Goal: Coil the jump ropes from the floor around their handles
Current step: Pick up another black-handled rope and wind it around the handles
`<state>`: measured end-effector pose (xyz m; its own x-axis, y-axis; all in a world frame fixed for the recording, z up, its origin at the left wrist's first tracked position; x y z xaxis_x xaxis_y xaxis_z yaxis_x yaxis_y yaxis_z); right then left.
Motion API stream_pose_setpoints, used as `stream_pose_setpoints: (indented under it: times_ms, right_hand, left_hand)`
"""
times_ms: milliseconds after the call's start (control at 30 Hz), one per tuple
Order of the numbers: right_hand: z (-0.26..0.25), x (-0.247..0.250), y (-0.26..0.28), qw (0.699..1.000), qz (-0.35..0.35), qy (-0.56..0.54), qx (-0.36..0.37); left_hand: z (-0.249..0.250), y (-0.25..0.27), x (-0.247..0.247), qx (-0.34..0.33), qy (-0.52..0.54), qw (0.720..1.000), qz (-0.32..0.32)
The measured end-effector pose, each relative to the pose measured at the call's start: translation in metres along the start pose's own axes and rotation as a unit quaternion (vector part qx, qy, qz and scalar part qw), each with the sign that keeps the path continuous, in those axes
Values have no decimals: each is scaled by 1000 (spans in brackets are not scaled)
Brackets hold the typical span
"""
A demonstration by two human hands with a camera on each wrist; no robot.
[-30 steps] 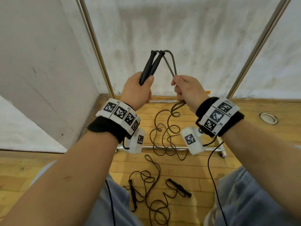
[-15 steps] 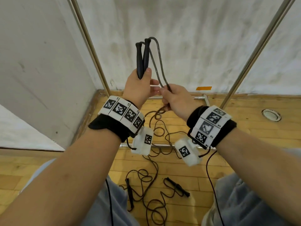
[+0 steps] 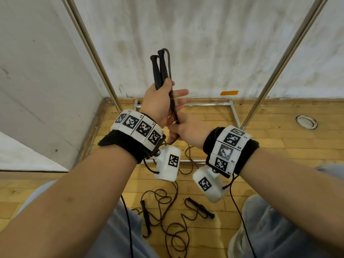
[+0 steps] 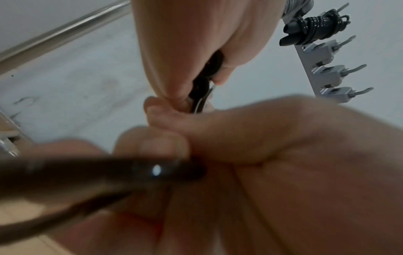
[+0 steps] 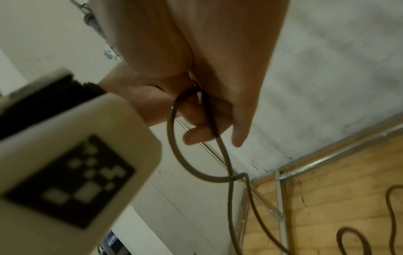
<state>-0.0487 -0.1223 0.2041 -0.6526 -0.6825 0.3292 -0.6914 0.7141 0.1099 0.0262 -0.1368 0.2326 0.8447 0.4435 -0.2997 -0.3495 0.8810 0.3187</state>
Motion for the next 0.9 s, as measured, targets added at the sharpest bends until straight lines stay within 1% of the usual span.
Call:
stream_pose_setpoints:
  times_ms: [67, 100, 133, 167, 200, 233, 300, 333, 400, 433, 467, 500, 533, 567, 600, 633, 733, 767, 800, 833, 867, 900]
  right_hand:
    - [6, -7, 3, 992, -14, -119, -26]
    - [8, -10, 4, 987, -18, -157, -31]
    - [8, -11, 6, 985, -20, -170, -30]
    - [8, -10, 6, 988, -17, -155, -23]
    - [6, -7, 6, 994, -7, -105, -7]
    - [3, -2, 5, 999, 6, -29, 13]
    - [-3, 4, 4, 991, 20, 120, 52]
    - [-4, 5, 5, 984, 12, 165, 65]
    - [-4, 5, 7, 976, -13, 205, 74]
    - [-5, 7, 8, 974, -21, 214, 76]
    - [-7, 10, 8, 971, -25, 223, 82]
    - [-11, 15, 8, 967, -22, 236, 91]
    - [-15, 21, 8, 962, -13, 254, 103]
    - [-21, 27, 8, 955, -2, 272, 117]
    - [-25, 33, 8, 950, 7, 284, 131]
    - [-29, 37, 8, 945, 15, 295, 142]
    - [-35, 52, 5, 931, 54, 327, 150]
    - [-37, 58, 4, 928, 67, 333, 151]
    - [-39, 61, 3, 927, 75, 333, 155]
    - [-41, 62, 3, 928, 75, 327, 162]
    - [-43, 61, 3, 929, 71, 321, 172]
    - [-46, 58, 4, 928, 64, 320, 182]
  left_hand:
    - [3, -2, 6, -4, 27, 1000, 13]
    - [6, -3, 12, -8, 42, 999, 25]
    - [10, -5, 18, -12, 55, 997, 44]
    - [13, -5, 27, -17, 63, 996, 69]
    - [17, -6, 36, -27, 62, 993, 95]
    - [22, -6, 45, -45, 52, 990, 122]
    - [32, -5, 62, -84, 7, 982, 170]
    - [37, -4, 69, -98, -21, 977, 190]
    - [44, -4, 82, -113, -102, 963, 220]
    - [48, -5, 87, -121, -176, 949, 233]
    - [53, -6, 89, -132, -279, 921, 239]
    - [54, -7, 86, -145, -389, 880, 233]
    - [50, -8, 79, -148, -486, 835, 211]
    - [41, -11, 74, -136, -556, 799, 184]
    - [30, -14, 70, -117, -600, 776, 156]
    - [20, -15, 67, -97, -625, 764, 131]
    - [-2, -13, 48, -62, -646, 760, 31]
    - [-10, -9, 38, -57, -655, 754, -8]
    - [-19, -4, 29, -55, -675, 735, -42]
    - [-27, 0, 23, -54, -705, 705, -64]
    - [-34, 3, 20, -56, -737, 670, -69]
    - [-39, 6, 17, -61, -761, 643, -66]
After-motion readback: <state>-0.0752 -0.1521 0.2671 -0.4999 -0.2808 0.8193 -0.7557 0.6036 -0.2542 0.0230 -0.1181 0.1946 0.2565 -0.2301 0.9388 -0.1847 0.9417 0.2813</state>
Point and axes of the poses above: each hand's wrist, its own y-axis away from the middle knuckle, its own x-axis out of the back of the hand, z = x × y, the point moved 10 cm from there along -y, towards the middle knuckle, and after that the axes turned 6 degrees about x, right-handed, at the moved point
